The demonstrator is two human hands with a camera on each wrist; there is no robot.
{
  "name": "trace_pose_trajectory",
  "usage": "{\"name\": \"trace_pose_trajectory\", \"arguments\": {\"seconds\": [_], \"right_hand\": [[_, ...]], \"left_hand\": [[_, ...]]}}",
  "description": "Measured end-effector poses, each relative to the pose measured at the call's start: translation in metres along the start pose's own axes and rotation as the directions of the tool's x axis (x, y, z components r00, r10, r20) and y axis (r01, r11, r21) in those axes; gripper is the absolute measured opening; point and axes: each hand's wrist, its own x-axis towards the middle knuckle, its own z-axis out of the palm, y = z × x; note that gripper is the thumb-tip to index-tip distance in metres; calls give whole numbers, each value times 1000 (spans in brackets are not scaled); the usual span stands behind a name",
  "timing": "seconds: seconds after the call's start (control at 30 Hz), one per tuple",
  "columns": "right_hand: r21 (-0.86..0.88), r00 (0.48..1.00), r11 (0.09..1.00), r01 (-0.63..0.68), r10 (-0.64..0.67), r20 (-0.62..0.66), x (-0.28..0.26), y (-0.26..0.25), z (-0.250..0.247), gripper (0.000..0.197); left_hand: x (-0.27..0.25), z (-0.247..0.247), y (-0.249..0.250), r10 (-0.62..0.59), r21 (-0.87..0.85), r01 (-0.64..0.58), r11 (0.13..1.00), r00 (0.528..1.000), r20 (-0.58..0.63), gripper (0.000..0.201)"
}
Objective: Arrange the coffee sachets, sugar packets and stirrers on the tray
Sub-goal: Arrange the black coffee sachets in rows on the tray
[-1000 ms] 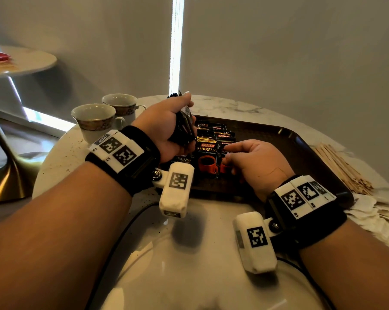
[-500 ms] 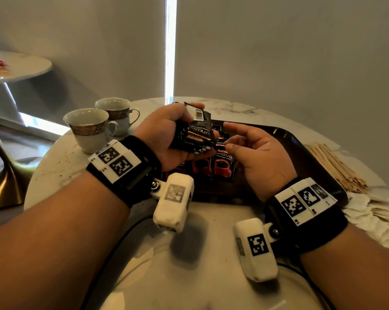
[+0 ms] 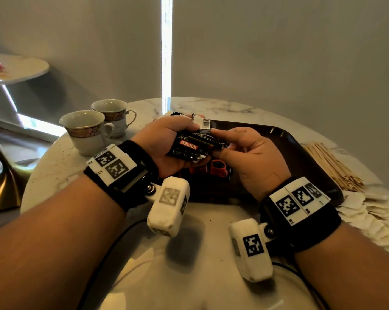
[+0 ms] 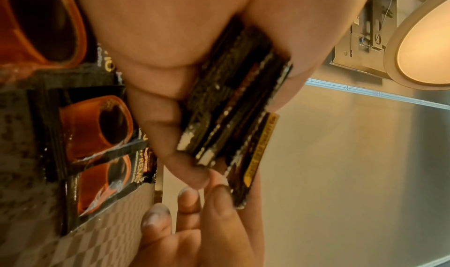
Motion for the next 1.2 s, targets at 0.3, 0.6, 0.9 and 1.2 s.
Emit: {"name": "trace_pose_trajectory", "arguments": {"seconds": [0.3,0.6,0.9,1.2], "right_hand": [[0,996,1000,26,-26,-89,3,-1,1,26],[150,936,989,9,45,-348,11,4,-8,22],[326,969,931,-167,216,-122,7,4,0,18],[386,967,896,-219,253,-38,5,2,2,29]], "left_hand": [[4,3,-4,-9,21,9,1000,1000,14,19],[5,-4,-2,57,64,-55,996,998,-29,23],[3,1,-4,28,289,-36,957,999,30,15],[7,2,-4,264,241,-247,939,964,-40,22]]}}
